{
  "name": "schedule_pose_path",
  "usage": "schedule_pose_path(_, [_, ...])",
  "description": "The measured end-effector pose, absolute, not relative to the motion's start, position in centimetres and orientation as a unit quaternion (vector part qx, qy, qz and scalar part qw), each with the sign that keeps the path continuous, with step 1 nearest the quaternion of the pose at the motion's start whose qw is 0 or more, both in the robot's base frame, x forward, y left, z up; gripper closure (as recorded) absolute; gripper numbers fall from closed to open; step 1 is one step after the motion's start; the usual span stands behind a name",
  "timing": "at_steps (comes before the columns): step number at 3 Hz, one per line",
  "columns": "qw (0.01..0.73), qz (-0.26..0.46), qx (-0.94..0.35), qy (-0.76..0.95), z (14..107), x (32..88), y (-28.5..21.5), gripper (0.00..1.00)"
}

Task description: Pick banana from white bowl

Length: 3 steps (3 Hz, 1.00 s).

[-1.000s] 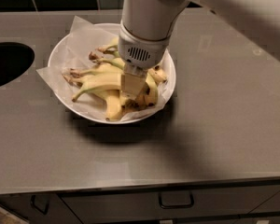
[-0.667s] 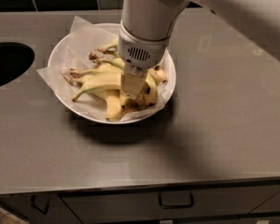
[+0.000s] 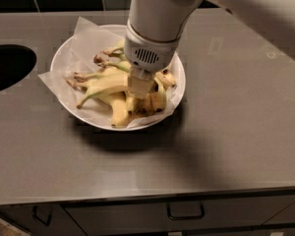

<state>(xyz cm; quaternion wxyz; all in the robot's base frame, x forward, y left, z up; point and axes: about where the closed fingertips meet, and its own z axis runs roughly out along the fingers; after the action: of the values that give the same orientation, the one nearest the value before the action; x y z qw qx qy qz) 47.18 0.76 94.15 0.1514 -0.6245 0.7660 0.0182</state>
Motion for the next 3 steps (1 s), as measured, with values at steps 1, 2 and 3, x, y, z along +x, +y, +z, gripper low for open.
schedule_pose_path(1, [0.174,0.022,-0.630,0.757,96.0,46.5,0.9,1.00])
schedule_pose_path(2, [0.211,0.026,-0.641,0.738,99.1,45.2,1.4,1.00])
schedule_pose_path(3, [0.257,0.028,-0.651,0.714,102.5,43.7,2.1,1.00])
